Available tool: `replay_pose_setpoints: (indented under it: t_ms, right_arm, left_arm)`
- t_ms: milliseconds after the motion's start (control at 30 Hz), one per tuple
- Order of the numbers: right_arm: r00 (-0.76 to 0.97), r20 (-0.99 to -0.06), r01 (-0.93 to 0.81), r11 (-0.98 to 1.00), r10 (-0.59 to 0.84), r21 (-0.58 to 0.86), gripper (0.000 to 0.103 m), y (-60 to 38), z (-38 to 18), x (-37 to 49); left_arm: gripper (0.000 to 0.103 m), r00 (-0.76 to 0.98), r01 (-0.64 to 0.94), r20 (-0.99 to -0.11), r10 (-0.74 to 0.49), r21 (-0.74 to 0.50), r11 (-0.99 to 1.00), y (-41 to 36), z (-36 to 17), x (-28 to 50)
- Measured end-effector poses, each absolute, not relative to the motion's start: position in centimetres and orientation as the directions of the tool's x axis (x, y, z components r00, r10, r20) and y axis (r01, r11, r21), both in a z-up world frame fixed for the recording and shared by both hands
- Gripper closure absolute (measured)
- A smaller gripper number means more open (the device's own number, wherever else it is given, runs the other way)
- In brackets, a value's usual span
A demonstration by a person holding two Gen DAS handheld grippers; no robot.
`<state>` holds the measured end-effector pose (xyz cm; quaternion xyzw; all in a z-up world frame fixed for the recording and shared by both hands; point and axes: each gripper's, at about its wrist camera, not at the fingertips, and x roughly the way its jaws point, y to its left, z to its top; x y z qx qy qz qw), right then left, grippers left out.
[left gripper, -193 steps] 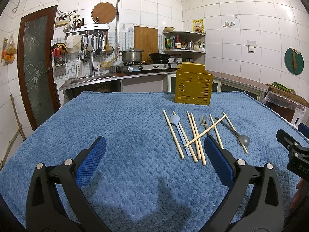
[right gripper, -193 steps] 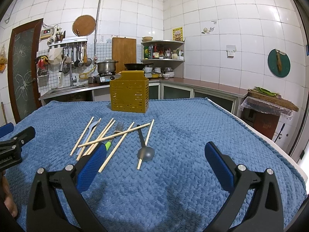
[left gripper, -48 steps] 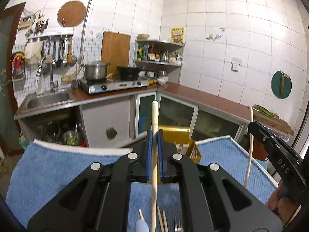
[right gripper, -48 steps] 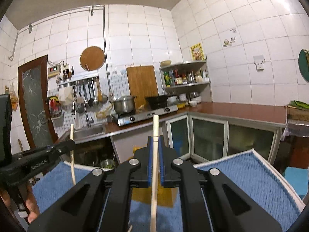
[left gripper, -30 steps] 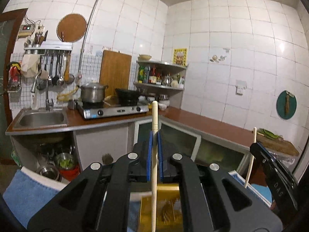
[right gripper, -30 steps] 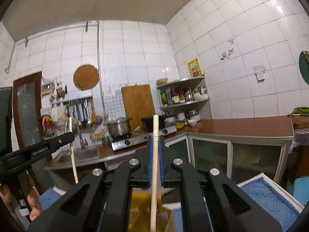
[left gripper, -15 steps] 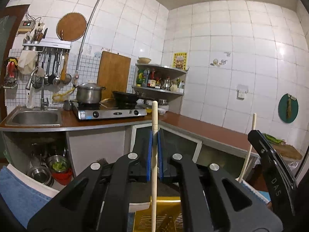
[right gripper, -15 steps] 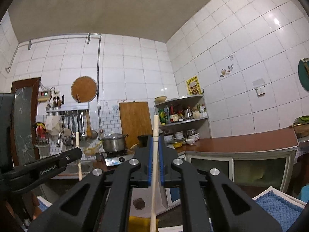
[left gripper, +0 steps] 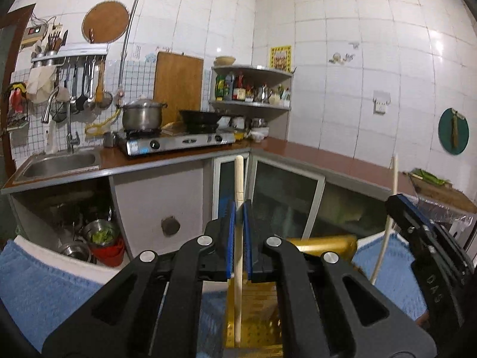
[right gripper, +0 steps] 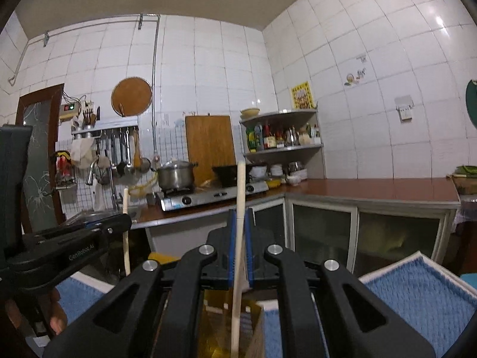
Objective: Organize utensils
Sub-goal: 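Raise both held chopsticks and lower them into the yellow caddy, then open both tools to release the chopsticks into the caddy, then grasp the white spoon with the left tool while the right tool grasps a dark utensil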
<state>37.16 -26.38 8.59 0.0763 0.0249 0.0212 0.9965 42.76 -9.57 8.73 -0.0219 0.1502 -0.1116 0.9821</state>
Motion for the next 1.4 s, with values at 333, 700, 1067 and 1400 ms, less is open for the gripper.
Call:
replay_pose_setpoints:
  t_ms: [333,700,1067,1400]
  right_arm:
    - [0.977,-0.189,-0.059,0.979,0.097,0.196,0.095,-26.9,8.5,36.5]
    - [0.952,-0.277,-0.074,0.976,0.130,0.203,0.082,-27.3,9.1,31.2]
    - [0.910,-0.405,-0.028,0.987,0.091,0.159,0.036,-26.7,6.2,25.1]
    - [0.819,-0.572,0.041,0.990,0.046,0.139,0.022,-27.1,1.2,23.0]
  left_arm:
    - [0.087,0.921,0.177,-0.341,-0.189,-0.068,0.982,-8.5,9.8,40.9]
    - [0.030,0.923,0.113,-0.366,-0.118,-0.037,0.993,-5.3,10.7,33.5]
    - [0.020,0.852,0.075,-0.513,-0.105,-0.080,0.994,-2.1,6.3,27.8]
    - [0.008,0.791,0.075,-0.605,-0.089,-0.049,0.996,-1.8,2.3,24.1]
